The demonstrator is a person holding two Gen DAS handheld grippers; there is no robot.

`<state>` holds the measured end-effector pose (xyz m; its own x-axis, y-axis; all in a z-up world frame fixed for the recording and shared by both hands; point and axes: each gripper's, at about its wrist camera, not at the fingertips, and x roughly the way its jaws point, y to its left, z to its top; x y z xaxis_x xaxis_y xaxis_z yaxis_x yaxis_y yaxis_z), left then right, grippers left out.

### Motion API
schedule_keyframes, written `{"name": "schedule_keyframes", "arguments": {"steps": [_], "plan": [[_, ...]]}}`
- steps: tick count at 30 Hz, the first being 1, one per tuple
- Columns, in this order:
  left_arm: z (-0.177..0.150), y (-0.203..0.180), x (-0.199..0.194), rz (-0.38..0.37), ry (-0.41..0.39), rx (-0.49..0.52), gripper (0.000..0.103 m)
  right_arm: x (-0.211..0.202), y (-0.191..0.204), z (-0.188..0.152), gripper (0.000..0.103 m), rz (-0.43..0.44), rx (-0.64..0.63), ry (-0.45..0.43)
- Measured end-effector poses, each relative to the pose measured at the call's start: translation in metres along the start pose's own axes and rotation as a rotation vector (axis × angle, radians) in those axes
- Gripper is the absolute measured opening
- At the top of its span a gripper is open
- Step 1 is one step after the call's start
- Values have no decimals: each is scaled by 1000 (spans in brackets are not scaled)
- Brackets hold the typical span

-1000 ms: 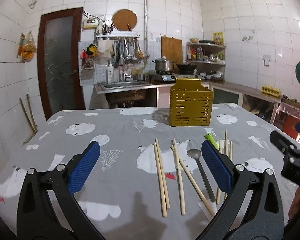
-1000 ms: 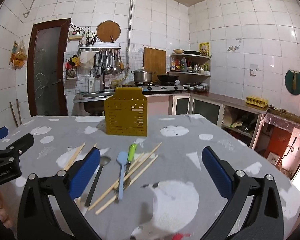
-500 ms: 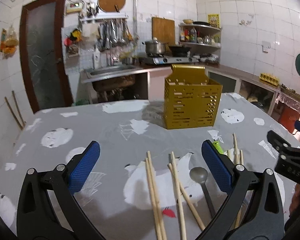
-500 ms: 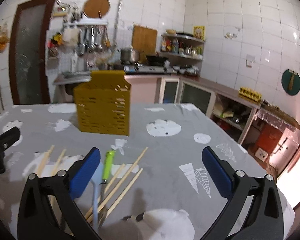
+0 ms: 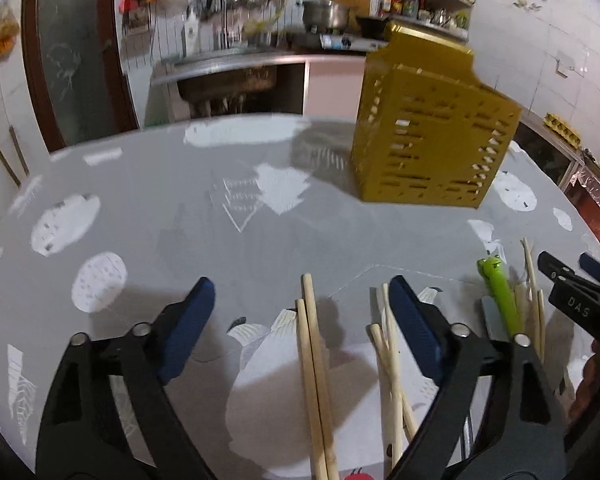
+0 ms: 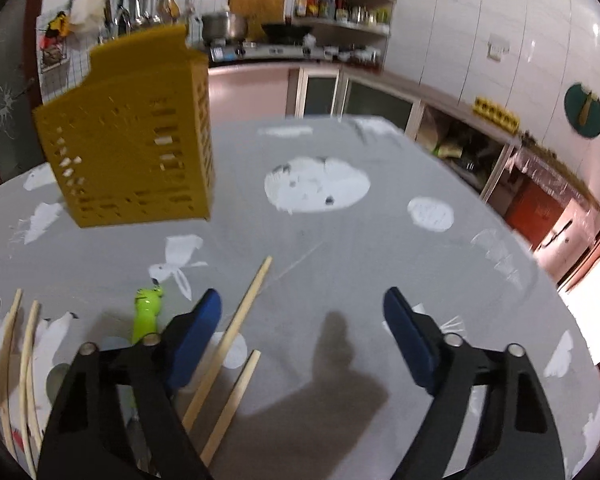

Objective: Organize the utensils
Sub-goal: 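Lower the left tool and grasp a wooden chopstick while the right tool grasps another chopstick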

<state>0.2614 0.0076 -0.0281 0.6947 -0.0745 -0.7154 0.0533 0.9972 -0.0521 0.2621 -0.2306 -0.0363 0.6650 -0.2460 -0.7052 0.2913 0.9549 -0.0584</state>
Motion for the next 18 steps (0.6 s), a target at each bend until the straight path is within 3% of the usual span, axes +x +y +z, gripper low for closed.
{"name": "schedule_keyframes", "arguments": {"steps": [4,8,13,18], "plan": [[-2,-3,7,7,13,14,80,10,9,2,70,2,-26,25],[-4,-2,13,10,22,16,76,22,11,2,55,27,-10,77],[-5,1,24,-17,78,1,52,25,15,3,46,39,5,93],[-6,2,30,-25,98,-15,38,29,21,6,36,35,7,97]]}}
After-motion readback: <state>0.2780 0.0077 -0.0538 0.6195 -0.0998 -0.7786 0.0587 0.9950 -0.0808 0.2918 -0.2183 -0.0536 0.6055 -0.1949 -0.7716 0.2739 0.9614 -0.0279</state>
